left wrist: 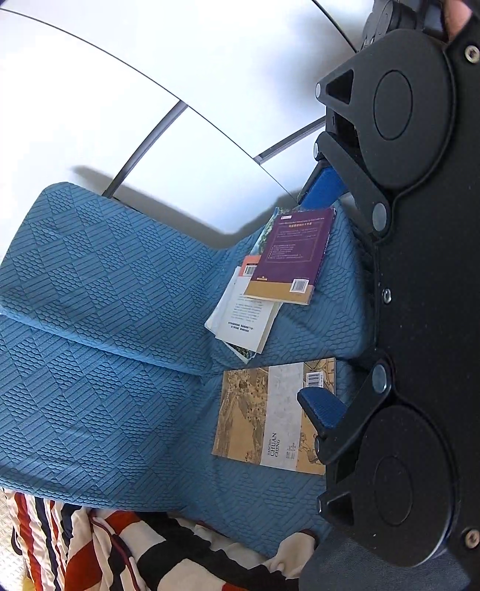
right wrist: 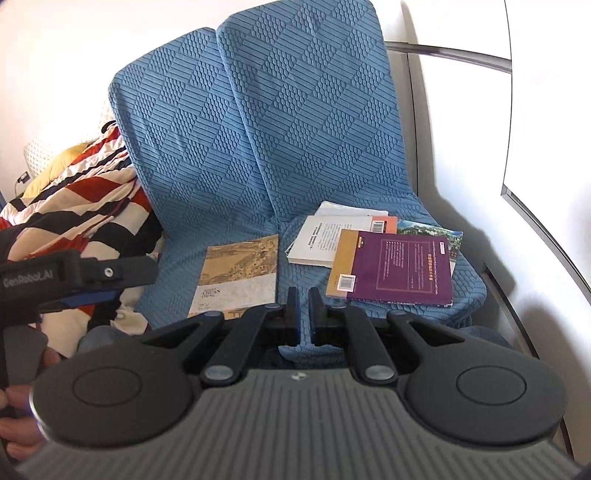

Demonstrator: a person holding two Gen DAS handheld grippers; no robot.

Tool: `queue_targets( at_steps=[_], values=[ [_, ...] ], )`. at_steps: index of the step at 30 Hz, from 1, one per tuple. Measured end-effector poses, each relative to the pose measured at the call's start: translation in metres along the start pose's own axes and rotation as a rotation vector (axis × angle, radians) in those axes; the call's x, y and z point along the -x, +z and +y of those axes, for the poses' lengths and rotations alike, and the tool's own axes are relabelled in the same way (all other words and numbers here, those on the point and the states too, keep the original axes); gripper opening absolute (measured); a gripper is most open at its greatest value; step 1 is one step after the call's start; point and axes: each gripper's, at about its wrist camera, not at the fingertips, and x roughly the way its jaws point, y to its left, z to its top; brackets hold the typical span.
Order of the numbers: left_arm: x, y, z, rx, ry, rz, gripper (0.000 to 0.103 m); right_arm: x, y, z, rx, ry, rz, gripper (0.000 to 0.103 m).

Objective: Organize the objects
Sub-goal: 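Withdraw the left tool and move it toward the purple paperback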

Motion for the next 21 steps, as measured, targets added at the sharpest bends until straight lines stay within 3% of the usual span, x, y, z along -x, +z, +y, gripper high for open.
queue_targets(
  at_steps=[4, 5, 6, 7, 8, 21],
  values=[
    [-0.005, 0.002, 0.001, -0.005, 0.000, 0.002, 0.102, -0.003, -0.001, -0.001, -0.003, -0.009, 0.003, 0.016],
    [-0.006, 0.002, 0.000, -0.008, -0.004, 0.002, 0.102, -0.003, -0.001, -0.001, 0.000, -0.010, 0.000, 0.024],
    [-0.008, 0.002, 0.000, -0.012, -0.006, 0.003, 0.102, -0.004, -0.001, -0.002, -0.002, -0.003, -0.003, 0.048],
    [-0.011, 0.002, 0.000, -0.018, -0.003, 0.004, 0.102, -0.005, -0.001, -0.002, -0.008, 0.002, -0.009, 0.065],
    [-0.015, 0.002, -0.002, -0.024, 0.003, 0.009, 0.102, -0.005, -0.002, -0.003, -0.012, 0.005, -0.021, 0.093],
    [-0.051, 0.007, -0.006, -0.031, -0.024, 0.031, 0.102, -0.034, -0.006, -0.022, -0.032, -0.034, 0.008, 0.094]
  ],
)
